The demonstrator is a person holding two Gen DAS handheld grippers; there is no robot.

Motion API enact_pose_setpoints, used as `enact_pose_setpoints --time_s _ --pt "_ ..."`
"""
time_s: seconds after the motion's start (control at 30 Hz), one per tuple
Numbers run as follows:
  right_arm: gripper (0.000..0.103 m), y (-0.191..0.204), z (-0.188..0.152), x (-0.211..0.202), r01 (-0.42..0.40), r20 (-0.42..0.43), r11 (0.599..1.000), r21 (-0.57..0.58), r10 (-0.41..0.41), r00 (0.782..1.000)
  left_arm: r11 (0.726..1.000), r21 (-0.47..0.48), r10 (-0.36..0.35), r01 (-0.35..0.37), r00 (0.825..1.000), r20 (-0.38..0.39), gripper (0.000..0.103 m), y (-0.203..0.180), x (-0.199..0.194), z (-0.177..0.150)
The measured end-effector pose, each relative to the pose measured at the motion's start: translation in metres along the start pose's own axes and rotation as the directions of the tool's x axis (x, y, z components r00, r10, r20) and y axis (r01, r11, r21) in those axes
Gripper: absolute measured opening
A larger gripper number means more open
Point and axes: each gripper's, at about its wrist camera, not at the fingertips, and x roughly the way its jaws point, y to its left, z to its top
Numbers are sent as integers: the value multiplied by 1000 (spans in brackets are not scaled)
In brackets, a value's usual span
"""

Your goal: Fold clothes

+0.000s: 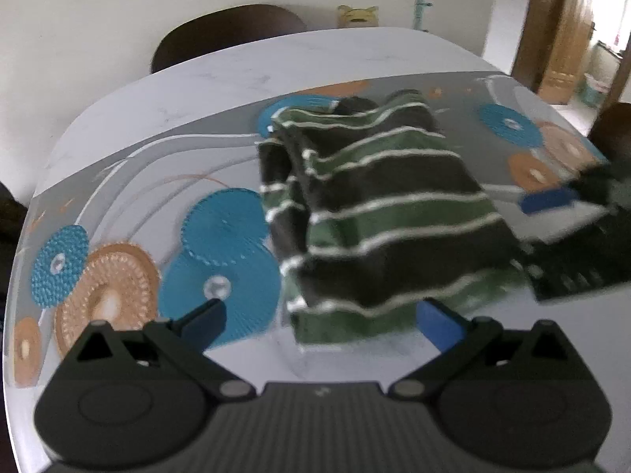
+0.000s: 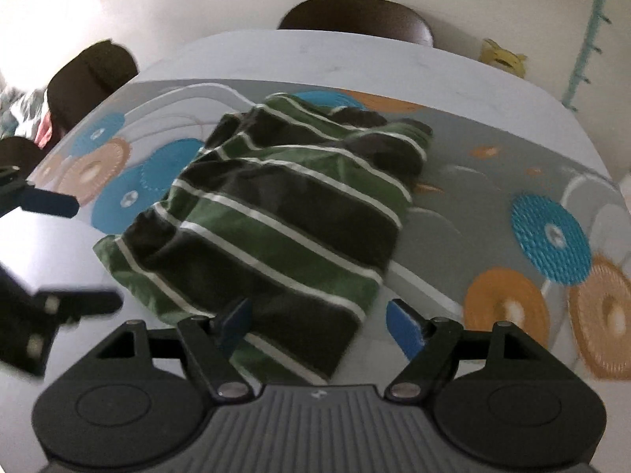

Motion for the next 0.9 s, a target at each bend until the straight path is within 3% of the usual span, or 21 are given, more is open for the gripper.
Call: enact_pose_setpoints --time_s 0.13,0.57,0.67,0.73,0.9 --pt "75 -7 -7 5 0 -12 1000 2 0 1000 996 41 77 -75 996 -42 103 1 26 7" --pt "83 -37 -7 -1 -36 -59 998 -61 33 998 999 -46 3 -8 993 -121 103 -3 31 -11" --pt "82 -44 7 -9 -44 -27 999 -31 44 999 999 -11 33 -33 998 -53 103 -3 14 -4" --pt "81 -47 22 -13 -47 8 998 -33 47 999 1000 -19 4 -4 999 -36 103 -1 6 7" --pt "69 -51 62 -5 -75 55 997 -28 76 996 994 6 -109 109 994 -29 103 -18 -3 23"
